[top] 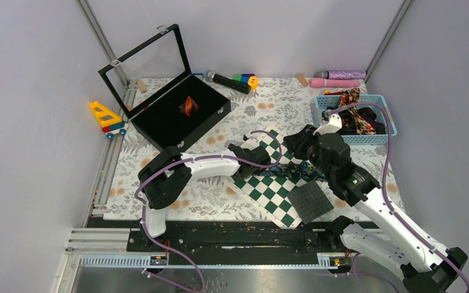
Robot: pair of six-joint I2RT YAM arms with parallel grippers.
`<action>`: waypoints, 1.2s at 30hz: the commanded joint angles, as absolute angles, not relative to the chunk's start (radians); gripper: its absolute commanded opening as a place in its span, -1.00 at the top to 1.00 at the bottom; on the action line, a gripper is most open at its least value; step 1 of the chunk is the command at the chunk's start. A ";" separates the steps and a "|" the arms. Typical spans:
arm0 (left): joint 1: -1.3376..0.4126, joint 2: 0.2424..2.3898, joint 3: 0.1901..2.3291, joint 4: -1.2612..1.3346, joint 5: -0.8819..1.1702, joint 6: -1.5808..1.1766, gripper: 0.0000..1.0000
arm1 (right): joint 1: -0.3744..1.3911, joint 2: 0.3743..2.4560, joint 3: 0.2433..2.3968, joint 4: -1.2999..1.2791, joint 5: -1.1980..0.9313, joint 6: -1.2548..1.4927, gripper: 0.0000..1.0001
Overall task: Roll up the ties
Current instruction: Roll the tie at the center of the board.
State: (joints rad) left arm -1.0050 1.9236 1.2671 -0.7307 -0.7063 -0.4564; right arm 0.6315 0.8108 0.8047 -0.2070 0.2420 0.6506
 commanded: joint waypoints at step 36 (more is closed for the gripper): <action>-0.502 1.106 0.699 -0.210 -0.150 -0.644 0.05 | 0.708 1.301 1.047 -0.190 -0.201 0.638 0.34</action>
State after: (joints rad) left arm -0.5537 1.1488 0.7715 -0.3698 -0.3176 -0.5854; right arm 0.6285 1.2083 1.0286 -0.3443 -0.0391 0.5861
